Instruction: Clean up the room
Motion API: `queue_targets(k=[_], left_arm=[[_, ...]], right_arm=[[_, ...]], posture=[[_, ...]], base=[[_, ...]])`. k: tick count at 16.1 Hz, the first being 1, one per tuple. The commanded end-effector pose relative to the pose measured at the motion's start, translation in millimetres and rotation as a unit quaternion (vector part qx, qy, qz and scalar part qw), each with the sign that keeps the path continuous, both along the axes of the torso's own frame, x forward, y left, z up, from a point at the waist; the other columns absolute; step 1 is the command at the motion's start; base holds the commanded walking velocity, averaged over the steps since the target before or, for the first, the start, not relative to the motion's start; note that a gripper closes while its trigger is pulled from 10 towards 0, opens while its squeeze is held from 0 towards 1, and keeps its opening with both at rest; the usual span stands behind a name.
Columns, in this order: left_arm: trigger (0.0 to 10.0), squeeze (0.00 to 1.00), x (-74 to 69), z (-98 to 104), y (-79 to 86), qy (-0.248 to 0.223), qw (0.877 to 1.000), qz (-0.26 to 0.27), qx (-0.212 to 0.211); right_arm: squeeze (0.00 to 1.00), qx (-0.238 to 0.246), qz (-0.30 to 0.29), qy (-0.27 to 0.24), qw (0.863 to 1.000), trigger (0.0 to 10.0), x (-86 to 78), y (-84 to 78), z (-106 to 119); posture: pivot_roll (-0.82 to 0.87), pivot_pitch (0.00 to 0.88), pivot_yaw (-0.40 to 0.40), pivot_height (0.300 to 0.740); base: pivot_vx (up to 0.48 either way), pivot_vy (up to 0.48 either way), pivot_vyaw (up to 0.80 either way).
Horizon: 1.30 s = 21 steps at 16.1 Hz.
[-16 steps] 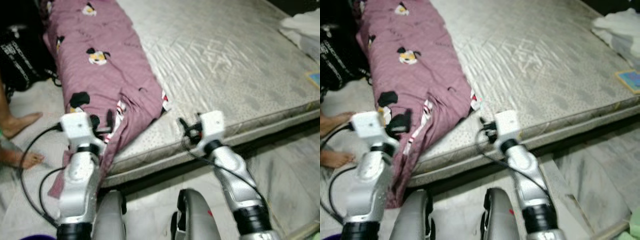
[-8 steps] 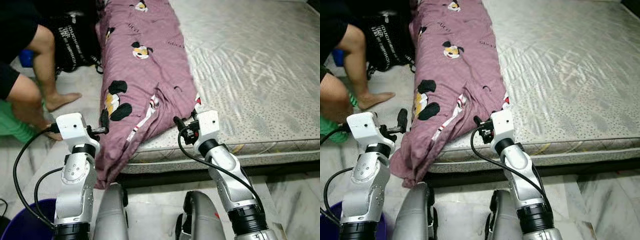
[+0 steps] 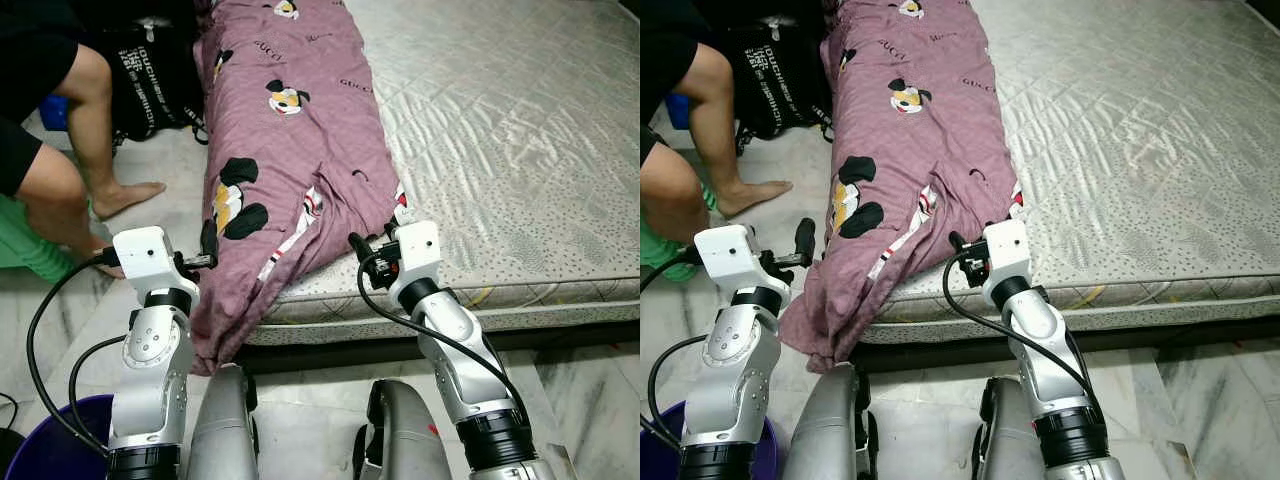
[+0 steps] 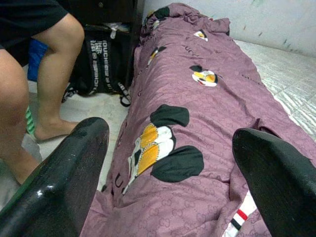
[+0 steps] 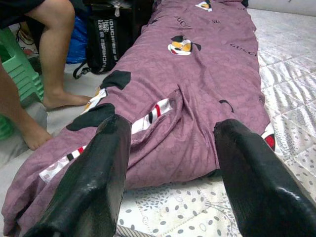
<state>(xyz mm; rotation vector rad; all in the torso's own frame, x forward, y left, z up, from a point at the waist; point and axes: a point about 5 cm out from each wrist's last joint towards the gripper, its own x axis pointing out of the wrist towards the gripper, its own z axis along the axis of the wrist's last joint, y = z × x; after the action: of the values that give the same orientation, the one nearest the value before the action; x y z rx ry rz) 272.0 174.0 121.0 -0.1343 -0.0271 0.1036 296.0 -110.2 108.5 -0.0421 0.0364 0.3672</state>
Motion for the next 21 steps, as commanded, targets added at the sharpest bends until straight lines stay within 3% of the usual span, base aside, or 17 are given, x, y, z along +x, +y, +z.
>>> queue_targets(k=[1, 11, 19, 21], left_arm=[[10.0, 0.0, 0.3, -1.1, -2.3, 0.005, 1.0, -0.005, 0.003], [10.0, 0.0, 4.1, -0.8, -2.7, 0.005, 1.0, 0.002, 0.007], [10.0, 0.0, 4.6, -1.0, -2.6, 0.003, 1.0, 0.008, 0.01], [10.0, 0.0, 4.7, -0.8, -2.0, 0.002, 1.0, 0.012, 0.011]], right_arm=[[0.0, -0.001, -0.004, 0.007, 1.0, 10.0, -0.8, -3.3, -2.9], [0.0, 0.002, -0.003, 0.003, 1.0, 10.0, 0.5, -3.7, -1.2], [0.0, 0.001, 0.002, 0.002, 1.0, 10.0, 0.7, -3.8, -1.9], [0.0, 0.002, 0.002, 0.002, 1.0, 10.0, 0.8, -4.0, -2.1]], posture=[[0.04, 0.137, -0.053, 0.629], [0.04, 0.134, -0.052, 0.629], [0.04, 0.123, -0.055, 0.537], [0.04, 0.12, -0.057, 0.532]], base=[[0.0, 0.0, 0.0], [0.0, 0.0, 0.0], [0.0, 0.0, 0.0], [0.0, 0.0, 0.0]])
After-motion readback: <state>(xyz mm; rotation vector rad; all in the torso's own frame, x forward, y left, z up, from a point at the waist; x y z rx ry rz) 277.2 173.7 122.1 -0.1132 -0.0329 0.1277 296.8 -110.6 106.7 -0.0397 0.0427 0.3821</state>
